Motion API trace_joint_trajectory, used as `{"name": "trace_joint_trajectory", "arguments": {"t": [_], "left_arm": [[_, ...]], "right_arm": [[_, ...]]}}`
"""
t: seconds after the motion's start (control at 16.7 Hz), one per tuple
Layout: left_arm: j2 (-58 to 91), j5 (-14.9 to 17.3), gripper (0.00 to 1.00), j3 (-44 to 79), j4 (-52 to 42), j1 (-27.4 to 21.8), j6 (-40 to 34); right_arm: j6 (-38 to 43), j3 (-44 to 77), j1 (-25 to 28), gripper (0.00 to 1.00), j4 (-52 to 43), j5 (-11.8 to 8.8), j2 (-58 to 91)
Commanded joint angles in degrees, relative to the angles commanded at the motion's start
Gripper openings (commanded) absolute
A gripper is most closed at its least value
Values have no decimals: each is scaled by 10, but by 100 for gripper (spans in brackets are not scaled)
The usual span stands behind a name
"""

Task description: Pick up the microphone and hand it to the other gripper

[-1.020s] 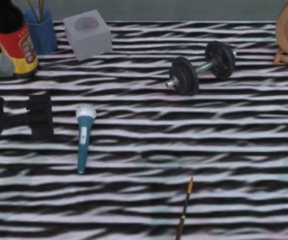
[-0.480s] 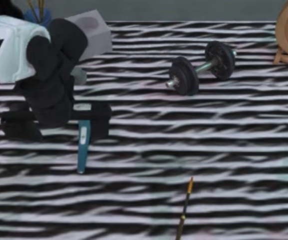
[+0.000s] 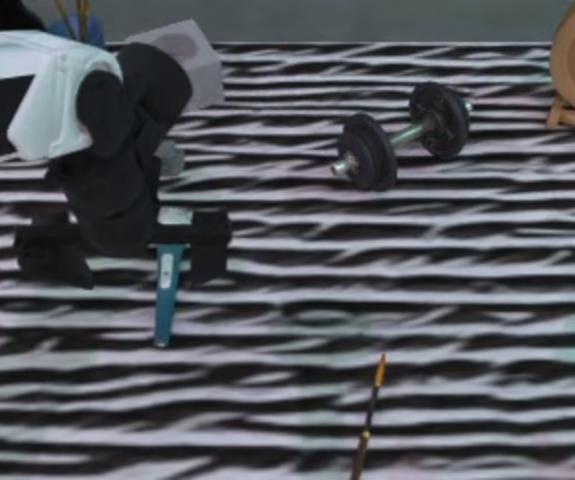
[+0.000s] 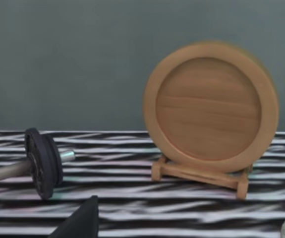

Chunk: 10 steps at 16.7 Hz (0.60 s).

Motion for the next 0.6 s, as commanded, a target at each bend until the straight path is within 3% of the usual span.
{"name": "trace_joint_trajectory", "arguments": {"t": [0.6], "left_arm": [[121, 1, 100, -80, 201, 4, 8]], "right_arm": [[0, 0, 0, 100, 0, 0, 0]]}}
